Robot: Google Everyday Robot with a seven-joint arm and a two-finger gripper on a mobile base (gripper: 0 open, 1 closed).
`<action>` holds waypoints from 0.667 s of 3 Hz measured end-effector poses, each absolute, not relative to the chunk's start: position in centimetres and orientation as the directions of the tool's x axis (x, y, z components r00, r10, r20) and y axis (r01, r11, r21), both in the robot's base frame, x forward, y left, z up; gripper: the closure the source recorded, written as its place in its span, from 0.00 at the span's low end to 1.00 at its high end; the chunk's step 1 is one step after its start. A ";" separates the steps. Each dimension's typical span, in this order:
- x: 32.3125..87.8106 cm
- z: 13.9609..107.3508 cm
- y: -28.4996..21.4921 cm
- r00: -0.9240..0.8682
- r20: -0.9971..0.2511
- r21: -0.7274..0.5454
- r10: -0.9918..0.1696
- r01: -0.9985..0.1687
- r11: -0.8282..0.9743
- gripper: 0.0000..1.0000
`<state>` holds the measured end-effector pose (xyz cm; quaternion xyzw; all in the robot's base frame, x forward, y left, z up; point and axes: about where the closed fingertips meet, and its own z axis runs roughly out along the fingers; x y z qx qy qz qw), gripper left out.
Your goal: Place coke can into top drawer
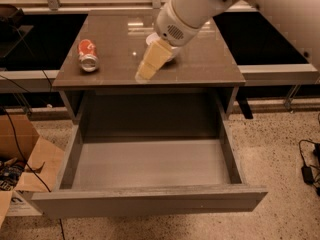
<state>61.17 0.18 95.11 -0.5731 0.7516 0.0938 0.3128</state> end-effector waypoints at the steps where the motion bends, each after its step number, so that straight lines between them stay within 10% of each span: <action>1: 64.1 94.4 4.7 -0.108 -0.586 -0.200 -0.803 -0.941 0.272 0.00; 2: 64.1 94.4 4.7 -0.108 -0.587 -0.199 -0.803 -0.941 0.272 0.00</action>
Offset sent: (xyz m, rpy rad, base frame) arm 0.0241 0.0342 -0.0080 0.0063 0.0157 0.0466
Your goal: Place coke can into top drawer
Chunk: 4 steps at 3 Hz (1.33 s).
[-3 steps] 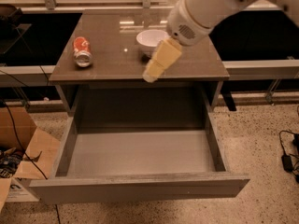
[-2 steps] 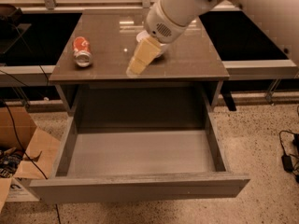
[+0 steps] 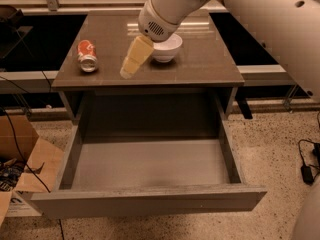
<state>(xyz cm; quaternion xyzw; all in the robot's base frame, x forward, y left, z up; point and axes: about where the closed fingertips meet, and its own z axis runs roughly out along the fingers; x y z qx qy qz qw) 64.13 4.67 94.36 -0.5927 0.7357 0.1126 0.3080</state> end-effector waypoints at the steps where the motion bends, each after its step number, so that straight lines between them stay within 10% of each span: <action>1: 64.8 93.1 5.9 -0.117 -0.605 -0.178 -0.787 -0.944 0.277 0.00; 4: 70.9 89.2 16.4 -0.072 -0.725 -0.117 -0.684 -0.967 0.226 0.00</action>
Offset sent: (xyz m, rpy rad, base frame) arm 0.0490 0.0841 -0.0486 0.1647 0.0272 0.0212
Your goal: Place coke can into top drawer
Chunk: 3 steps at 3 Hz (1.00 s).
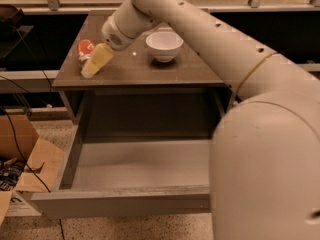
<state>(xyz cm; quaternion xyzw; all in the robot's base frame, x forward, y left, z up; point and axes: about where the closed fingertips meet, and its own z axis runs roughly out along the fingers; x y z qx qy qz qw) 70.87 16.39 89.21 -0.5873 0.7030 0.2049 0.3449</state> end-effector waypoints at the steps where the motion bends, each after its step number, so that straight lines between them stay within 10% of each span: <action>1: 72.9 88.1 19.4 -0.063 -0.753 -0.095 -0.655 -0.975 0.202 0.00; 3: 76.2 84.6 22.2 -0.120 -0.792 -0.017 -0.599 -0.976 0.218 0.00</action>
Offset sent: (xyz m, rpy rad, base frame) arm 0.0636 0.0664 -0.0399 0.1283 0.0671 0.0277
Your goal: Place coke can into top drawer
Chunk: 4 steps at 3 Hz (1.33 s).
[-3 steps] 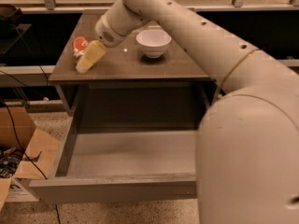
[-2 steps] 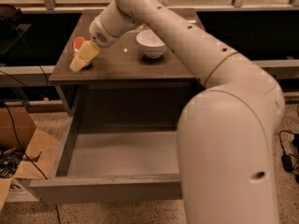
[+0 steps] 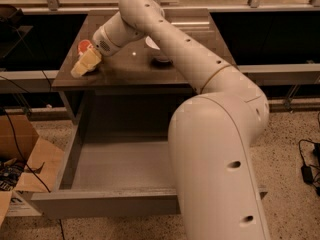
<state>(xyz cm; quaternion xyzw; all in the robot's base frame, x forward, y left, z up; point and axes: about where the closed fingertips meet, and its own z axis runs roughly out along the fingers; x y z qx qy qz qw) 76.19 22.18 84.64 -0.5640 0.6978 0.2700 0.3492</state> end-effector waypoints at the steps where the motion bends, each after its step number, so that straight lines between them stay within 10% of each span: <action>1: 77.4 83.3 22.9 -0.156 -0.806 0.019 -0.571 -0.971 0.238 0.00; 4: 78.8 84.1 23.5 -0.199 -0.827 0.030 -0.526 -0.949 0.313 0.65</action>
Offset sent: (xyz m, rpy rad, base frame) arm 0.0359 0.0151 -0.0179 0.1025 0.0948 -0.1113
